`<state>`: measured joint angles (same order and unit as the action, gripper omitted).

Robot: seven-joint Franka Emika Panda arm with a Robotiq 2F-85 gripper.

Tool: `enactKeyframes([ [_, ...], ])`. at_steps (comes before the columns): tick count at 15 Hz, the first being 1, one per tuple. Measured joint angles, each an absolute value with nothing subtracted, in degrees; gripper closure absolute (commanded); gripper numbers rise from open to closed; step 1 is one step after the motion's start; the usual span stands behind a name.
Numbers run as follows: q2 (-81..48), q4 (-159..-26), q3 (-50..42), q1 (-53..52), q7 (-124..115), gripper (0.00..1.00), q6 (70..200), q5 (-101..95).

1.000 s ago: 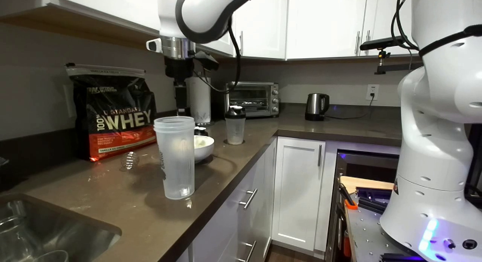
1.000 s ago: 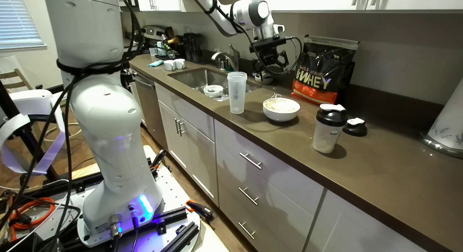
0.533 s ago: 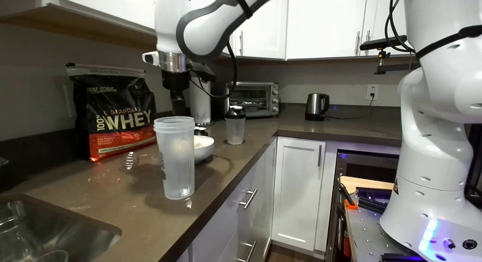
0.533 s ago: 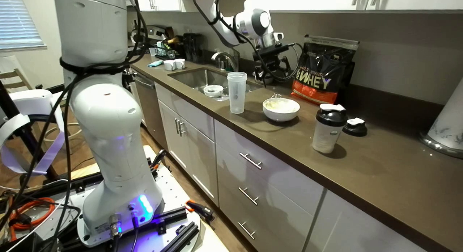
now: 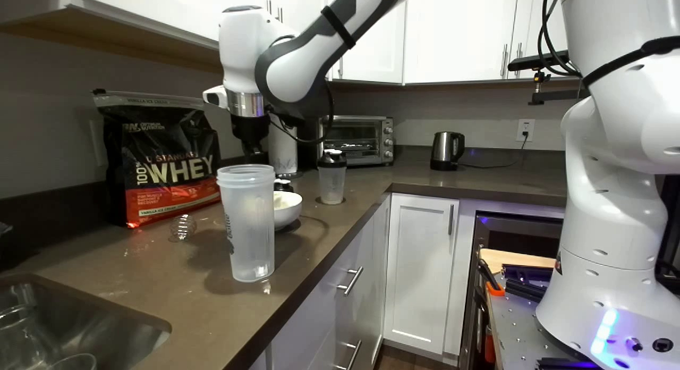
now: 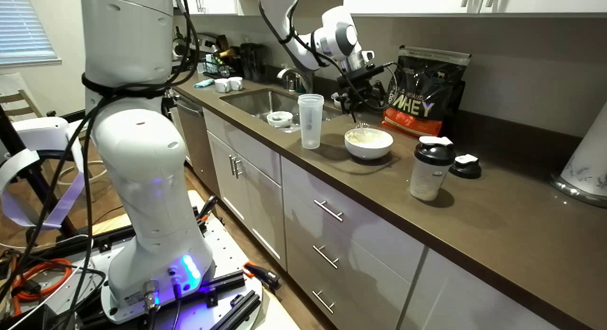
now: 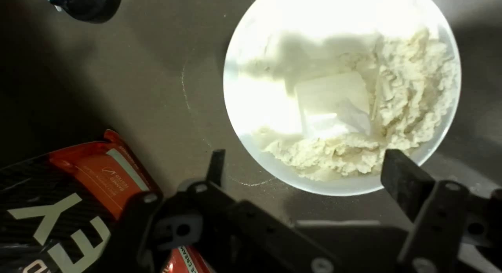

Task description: Put one scoop of the contents from the white bowl into the left cup

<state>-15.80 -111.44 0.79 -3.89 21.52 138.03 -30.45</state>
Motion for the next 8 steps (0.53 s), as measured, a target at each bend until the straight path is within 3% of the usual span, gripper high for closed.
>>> enactKeyframes([
  [8,-17.0,-111.1,-1.1,-3.9,21.3,0.00,138.0,-31.5],
])
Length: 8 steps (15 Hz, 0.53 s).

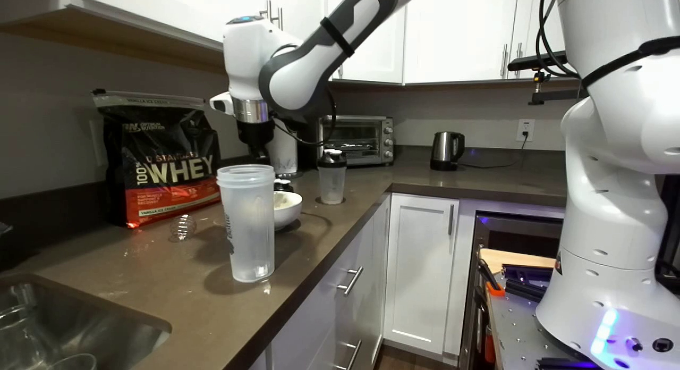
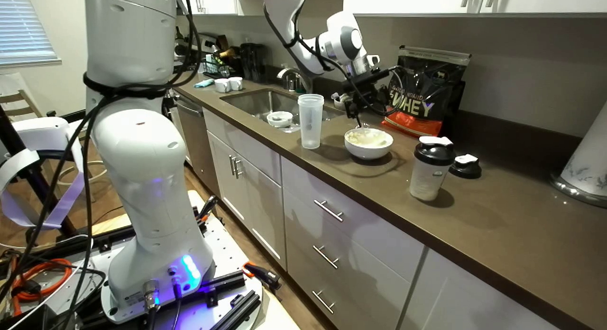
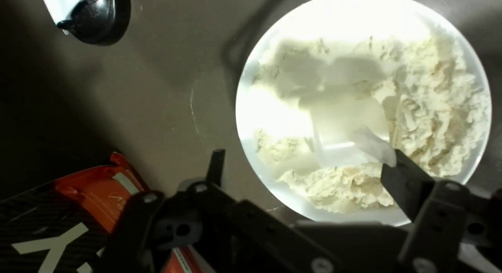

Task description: Put one scoop of the contents from the white bowl into the left cup

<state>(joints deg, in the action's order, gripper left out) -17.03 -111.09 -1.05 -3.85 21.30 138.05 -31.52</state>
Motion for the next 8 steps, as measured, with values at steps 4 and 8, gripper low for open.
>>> enactKeyframes([
  [4,-17.3,-111.1,-2.4,-3.7,20.8,0.00,138.0,-32.6],
  [8,-17.7,-111.1,-2.8,-3.5,20.8,0.06,137.7,-32.6],
])
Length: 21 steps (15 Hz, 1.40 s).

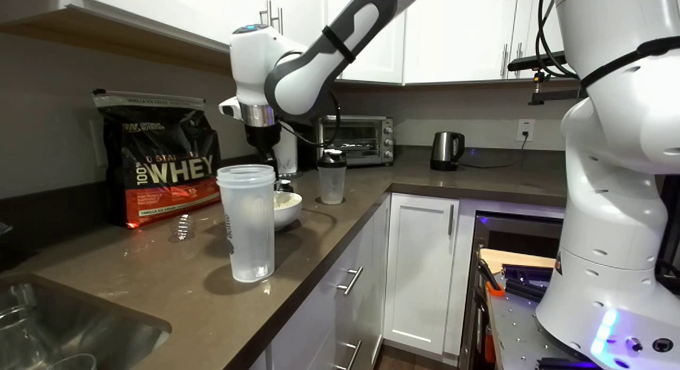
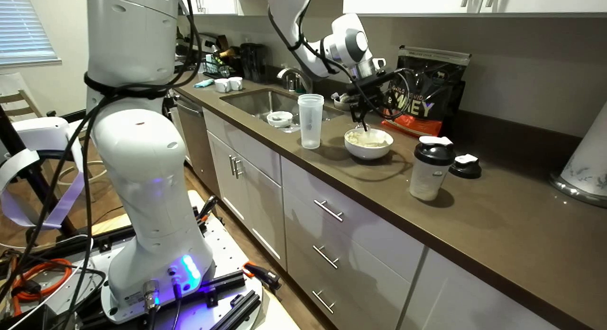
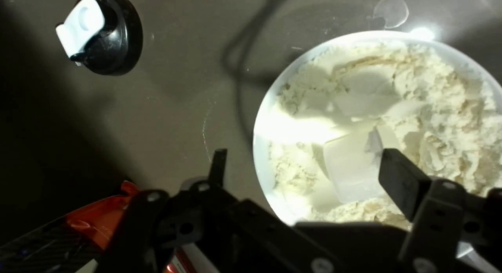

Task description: Put one scoop of the contents from the white bowl into the left cup

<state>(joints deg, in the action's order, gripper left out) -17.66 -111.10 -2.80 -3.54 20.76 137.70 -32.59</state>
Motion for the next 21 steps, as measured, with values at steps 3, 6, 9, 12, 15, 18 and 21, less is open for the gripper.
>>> enactKeyframes([
  [3,-17.7,-111.1,-2.3,-3.4,20.8,0.29,136.5,-32.1],
  [6,-17.7,-111.1,-1.8,-3.5,20.8,0.49,134.6,-32.0],
  [9,-17.7,-111.0,-1.3,-3.4,20.8,0.73,132.4,-32.0],
  [12,-17.7,-111.0,-0.9,-3.5,20.8,0.61,130.6,-32.0],
  [15,-17.7,-111.0,-0.8,-3.4,20.9,0.51,129.5,-32.0],
  [18,-17.7,-111.0,-0.7,-3.4,20.9,0.50,128.6,-31.8],
  [21,-17.7,-111.0,-0.5,-3.4,21.3,0.65,128.2,-30.6],
])
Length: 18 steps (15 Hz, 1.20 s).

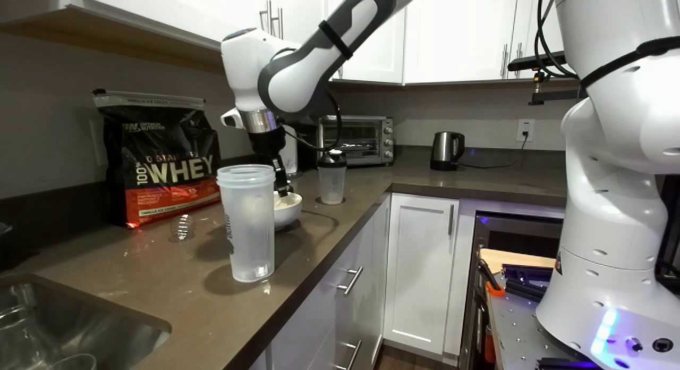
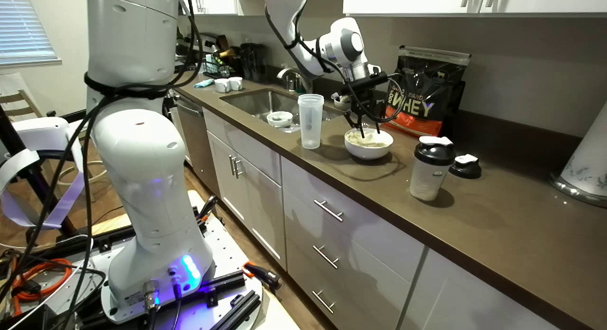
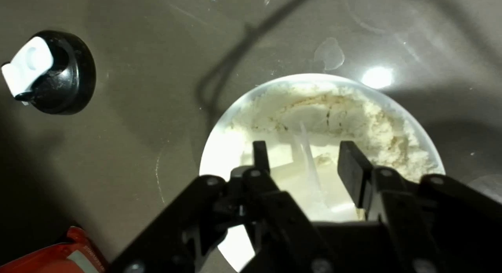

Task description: Put one scoop of the contents from the white bowl into the left cup

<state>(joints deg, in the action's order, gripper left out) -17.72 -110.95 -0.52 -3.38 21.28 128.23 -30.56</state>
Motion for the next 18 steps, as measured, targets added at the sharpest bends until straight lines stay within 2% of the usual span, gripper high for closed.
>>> enactKeyframes([
  [2,-17.8,-110.9,-0.3,-3.2,22.2,0.65,128.2,-28.9],
  [3,-17.8,-110.9,-0.2,-3.2,22.8,0.69,128.1,-28.0],
  [5,-18.1,-110.4,0.1,-3.1,24.0,0.63,127.8,-26.4],
  [8,-18.7,-109.4,0.2,-3.0,25.4,0.62,127.2,-25.2],
  [14,-20.5,-107.8,0.3,-3.0,26.9,0.70,126.1,-25.2],
  [18,-21.5,-107.3,0.2,-2.9,27.7,0.68,125.6,-25.2],
])
